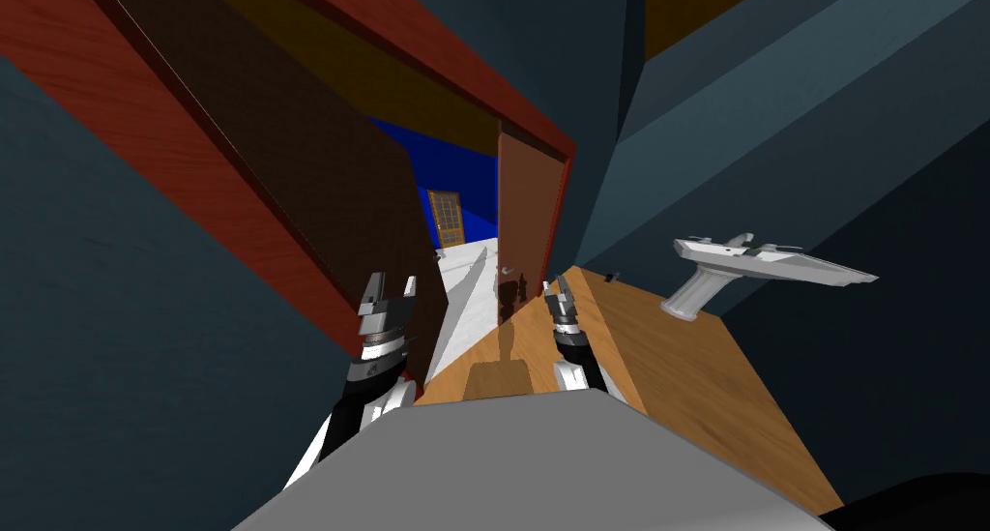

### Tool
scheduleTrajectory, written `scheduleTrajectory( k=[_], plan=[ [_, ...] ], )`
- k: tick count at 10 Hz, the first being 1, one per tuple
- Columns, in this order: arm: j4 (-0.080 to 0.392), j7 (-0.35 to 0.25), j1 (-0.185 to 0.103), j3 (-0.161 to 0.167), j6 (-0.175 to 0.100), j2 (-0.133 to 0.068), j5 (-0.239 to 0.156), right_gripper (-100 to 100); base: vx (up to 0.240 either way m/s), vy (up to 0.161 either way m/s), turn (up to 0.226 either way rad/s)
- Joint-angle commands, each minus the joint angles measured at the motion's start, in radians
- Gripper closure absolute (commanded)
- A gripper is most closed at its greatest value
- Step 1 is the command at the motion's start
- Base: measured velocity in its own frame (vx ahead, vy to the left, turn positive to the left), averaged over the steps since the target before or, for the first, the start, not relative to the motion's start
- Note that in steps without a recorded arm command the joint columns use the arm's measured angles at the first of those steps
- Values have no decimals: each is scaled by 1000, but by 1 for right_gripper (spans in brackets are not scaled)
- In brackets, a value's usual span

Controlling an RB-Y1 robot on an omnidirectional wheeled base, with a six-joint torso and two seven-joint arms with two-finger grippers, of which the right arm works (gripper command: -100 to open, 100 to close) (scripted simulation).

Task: Push the door open

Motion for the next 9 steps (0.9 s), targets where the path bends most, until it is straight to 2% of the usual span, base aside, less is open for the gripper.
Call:
scheduleTrajectory(
  k=[1,3,4,5,6,7,8,9],
  plan=[
    [28,-6,-14,-6,-3,-6,0,-100,38,-26,27],
    [92,-17,-49,-3,-16,-12,12,-100,62,-45,52],
    [109,-17,-49,-3,-16,-12,12,-100,57,-49,31],
    [142,-23,-67,-1,-23,-15,18,-100,62,-52,28],
    [153,-23,-67,-1,-23,-15,18,-100,47,-38,29],
    [189,-28,-86,1,-30,-18,24,-100,48,-29,51],
    [196,-28,-86,1,-30,-18,24,-100,38,-31,23],
    [236,-34,-105,2,-37,-21,31,-100,47,-44,36]
  ],
)
